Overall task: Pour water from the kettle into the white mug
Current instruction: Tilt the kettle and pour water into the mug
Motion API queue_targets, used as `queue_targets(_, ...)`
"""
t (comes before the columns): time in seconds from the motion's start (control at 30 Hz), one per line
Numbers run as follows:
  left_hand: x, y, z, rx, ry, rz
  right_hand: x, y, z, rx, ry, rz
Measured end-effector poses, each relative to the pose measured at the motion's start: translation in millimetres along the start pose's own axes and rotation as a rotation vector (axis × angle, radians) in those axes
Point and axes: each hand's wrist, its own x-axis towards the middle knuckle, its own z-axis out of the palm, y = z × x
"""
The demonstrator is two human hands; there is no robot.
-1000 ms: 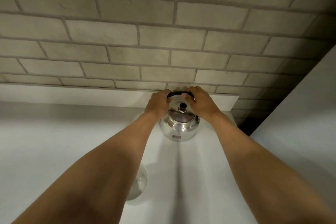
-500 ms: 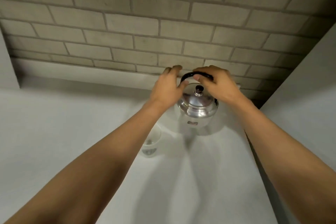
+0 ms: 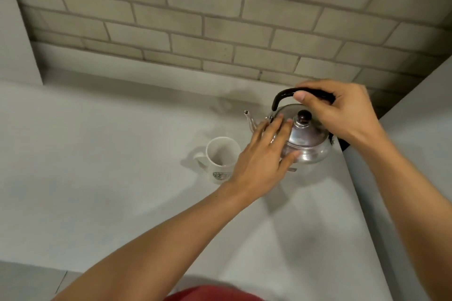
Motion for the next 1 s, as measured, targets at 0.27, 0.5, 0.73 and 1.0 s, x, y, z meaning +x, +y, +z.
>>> queue_targets(0.27, -24, 10, 12, -0.013, -0.014, -0.026, -23, -1, 2, -0.010, -0.049, 0.004)
queue_targets(0.5, -40, 12, 15, -0.094, 0.039, -0.040, -30, -17, 3, -0.090, -0.164, -0.065)
queue_targets(0.73, -45, 15, 17, -0.214, 0.095, -0.096, -17, -37, 2, -0.184, -0.232, -0.166)
queue_targets(1.0, -46, 16, 17, -0.393, 0.135, -0.166, 0, -67, 4, -0.288, -0.354, -0.277)
